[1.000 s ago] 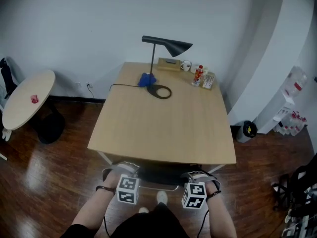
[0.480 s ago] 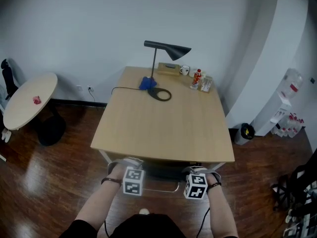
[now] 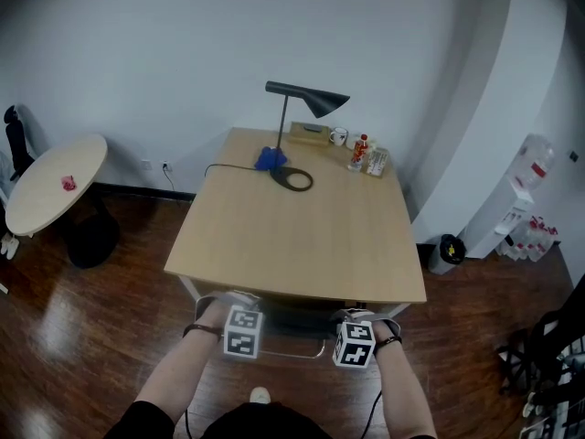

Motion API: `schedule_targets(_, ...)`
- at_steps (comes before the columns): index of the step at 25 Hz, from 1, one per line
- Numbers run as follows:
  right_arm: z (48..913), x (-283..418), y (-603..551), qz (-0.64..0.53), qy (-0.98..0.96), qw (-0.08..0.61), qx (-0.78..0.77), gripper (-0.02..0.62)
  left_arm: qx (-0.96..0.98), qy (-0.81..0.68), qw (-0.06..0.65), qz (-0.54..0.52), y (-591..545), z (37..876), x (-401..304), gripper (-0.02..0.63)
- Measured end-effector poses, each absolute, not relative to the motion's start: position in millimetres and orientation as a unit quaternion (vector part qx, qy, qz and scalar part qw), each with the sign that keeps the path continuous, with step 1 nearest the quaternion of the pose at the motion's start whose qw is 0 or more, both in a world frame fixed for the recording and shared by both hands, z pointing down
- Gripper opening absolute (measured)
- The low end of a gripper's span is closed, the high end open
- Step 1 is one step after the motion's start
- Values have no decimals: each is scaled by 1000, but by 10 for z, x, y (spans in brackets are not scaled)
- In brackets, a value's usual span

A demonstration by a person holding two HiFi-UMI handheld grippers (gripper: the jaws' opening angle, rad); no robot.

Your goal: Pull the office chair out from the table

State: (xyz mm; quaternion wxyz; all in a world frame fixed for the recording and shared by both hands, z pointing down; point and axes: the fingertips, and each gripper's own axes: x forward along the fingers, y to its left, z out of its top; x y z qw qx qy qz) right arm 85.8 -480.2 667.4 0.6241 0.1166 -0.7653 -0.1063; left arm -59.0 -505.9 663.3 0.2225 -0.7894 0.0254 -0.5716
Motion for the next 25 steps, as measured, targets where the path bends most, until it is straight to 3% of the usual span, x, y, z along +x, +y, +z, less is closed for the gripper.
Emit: schedule_targets(25, 6622, 795, -4075, -65, -769, 629, 91, 67, -792, 13, 178, -583, -4291, 6604, -654, 63)
